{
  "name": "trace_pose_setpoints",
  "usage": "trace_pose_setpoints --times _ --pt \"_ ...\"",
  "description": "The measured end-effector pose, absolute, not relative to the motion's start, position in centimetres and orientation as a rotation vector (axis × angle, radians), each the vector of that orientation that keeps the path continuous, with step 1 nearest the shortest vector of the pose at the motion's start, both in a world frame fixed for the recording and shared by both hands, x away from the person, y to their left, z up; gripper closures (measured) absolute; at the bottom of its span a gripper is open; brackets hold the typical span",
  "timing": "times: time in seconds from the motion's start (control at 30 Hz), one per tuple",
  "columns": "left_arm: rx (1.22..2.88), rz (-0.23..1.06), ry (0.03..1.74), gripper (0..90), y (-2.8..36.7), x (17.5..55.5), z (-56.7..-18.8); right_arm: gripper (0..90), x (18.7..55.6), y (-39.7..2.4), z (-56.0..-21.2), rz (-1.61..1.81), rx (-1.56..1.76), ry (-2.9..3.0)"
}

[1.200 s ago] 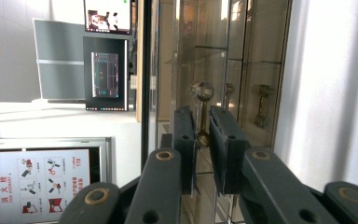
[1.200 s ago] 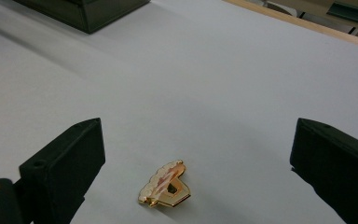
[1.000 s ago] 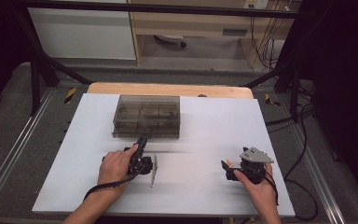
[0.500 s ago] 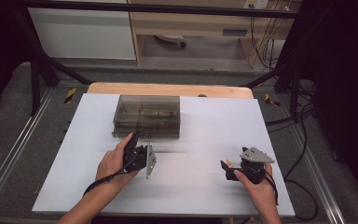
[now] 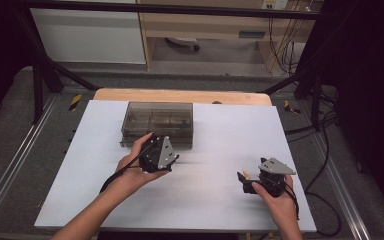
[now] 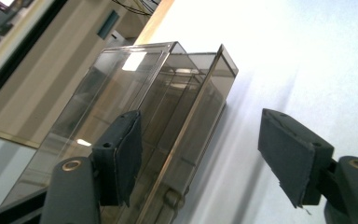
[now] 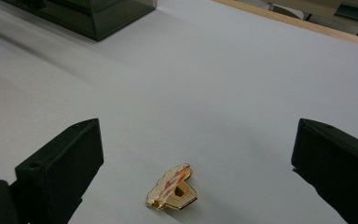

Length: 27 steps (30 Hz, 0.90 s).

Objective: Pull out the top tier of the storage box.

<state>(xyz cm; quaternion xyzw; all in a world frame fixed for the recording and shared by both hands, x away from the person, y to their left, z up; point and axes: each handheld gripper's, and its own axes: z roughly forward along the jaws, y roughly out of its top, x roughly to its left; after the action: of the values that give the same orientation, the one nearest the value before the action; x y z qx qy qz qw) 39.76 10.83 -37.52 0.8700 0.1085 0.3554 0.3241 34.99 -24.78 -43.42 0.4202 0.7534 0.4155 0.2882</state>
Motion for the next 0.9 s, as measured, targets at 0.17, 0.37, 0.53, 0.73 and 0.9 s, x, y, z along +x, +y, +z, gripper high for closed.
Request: trace_pose_setpoints --times 0.17,0.37,0.53,0.73,0.9 --pt "2.308 0.875 0.305 36.6 10.4 41.2 -37.5 2.9 34.9 -24.7 -43.4 1.110 1.122 2.013" --pt "2.310 0.834 0.312 45.7 10.1 42.2 -37.4 3.2 34.9 -24.6 -43.5 1.108 1.111 2.026" --pt "2.342 0.770 0.317 50.2 9.7 42.7 -37.5 3.6 34.9 -24.4 -43.4 1.108 1.100 2.030" --pt "2.362 0.733 0.329 55.1 9.4 43.5 -37.9 3.5 34.9 -24.3 -43.5 1.103 1.095 2.043" --pt "2.384 0.700 0.334 59.6 9.5 44.0 -38.3 3.5 34.9 -24.2 -43.6 1.103 1.092 2.048"
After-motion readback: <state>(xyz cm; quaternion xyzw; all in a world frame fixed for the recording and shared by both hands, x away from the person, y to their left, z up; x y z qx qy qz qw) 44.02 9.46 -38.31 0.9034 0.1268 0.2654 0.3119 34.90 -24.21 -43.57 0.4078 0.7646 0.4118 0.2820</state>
